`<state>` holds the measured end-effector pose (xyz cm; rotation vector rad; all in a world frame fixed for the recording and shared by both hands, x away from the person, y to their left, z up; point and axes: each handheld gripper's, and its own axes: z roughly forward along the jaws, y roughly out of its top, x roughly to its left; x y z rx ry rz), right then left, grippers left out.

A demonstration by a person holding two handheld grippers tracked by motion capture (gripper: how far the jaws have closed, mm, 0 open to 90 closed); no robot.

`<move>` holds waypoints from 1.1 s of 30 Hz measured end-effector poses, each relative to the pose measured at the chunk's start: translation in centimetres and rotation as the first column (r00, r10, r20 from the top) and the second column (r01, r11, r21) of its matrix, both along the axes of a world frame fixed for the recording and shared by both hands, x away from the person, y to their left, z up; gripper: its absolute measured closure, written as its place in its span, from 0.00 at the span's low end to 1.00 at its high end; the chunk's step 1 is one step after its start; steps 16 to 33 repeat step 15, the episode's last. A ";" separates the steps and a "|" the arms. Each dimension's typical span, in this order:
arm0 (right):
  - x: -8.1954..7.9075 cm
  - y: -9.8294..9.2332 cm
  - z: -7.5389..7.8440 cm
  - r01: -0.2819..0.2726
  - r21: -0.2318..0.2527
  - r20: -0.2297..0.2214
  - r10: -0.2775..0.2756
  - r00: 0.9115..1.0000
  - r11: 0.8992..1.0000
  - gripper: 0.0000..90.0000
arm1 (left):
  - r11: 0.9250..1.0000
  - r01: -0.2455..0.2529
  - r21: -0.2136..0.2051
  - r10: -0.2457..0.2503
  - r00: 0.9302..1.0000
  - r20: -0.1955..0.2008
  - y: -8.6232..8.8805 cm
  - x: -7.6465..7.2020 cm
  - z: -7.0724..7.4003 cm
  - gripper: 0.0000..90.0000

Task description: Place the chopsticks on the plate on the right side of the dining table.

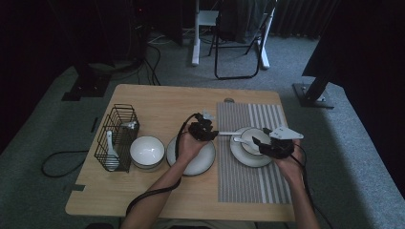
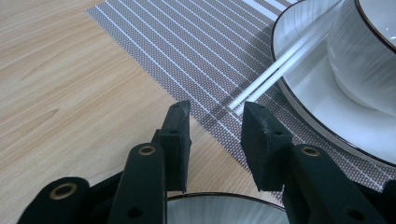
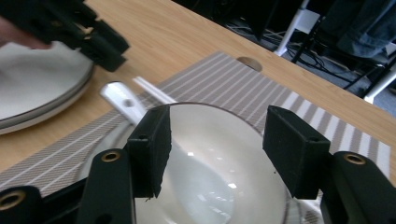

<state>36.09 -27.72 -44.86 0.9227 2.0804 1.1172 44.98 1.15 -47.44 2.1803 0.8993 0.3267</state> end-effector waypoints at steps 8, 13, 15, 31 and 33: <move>-1.8 1.0 -0.3 -0.040 -0.013 -0.001 0.040 0.999 0.999 0.46 | 1.000 0.002 -0.010 -0.002 1.000 0.013 0.3 -0.3 0.5 0.70; -2.4 1.5 -0.6 -0.054 -0.024 -0.003 0.054 0.999 0.998 0.46 | 1.000 0.009 -0.017 -0.009 1.000 0.021 0.3 -0.5 0.7 0.70; -2.6 1.6 -0.5 -0.056 -0.019 -0.003 0.056 0.998 0.998 0.46 | 1.000 0.013 -0.021 -0.012 1.000 0.025 0.3 -0.7 0.9 0.70; -2.6 1.6 -0.5 -0.056 -0.019 -0.003 0.056 0.998 0.998 0.46 | 1.000 0.013 -0.021 -0.012 1.000 0.025 0.3 -0.7 0.9 0.70; -2.6 1.6 -0.5 -0.056 -0.019 -0.003 0.056 0.998 0.998 0.46 | 1.000 0.013 -0.021 -0.012 1.000 0.025 0.3 -0.7 0.9 0.70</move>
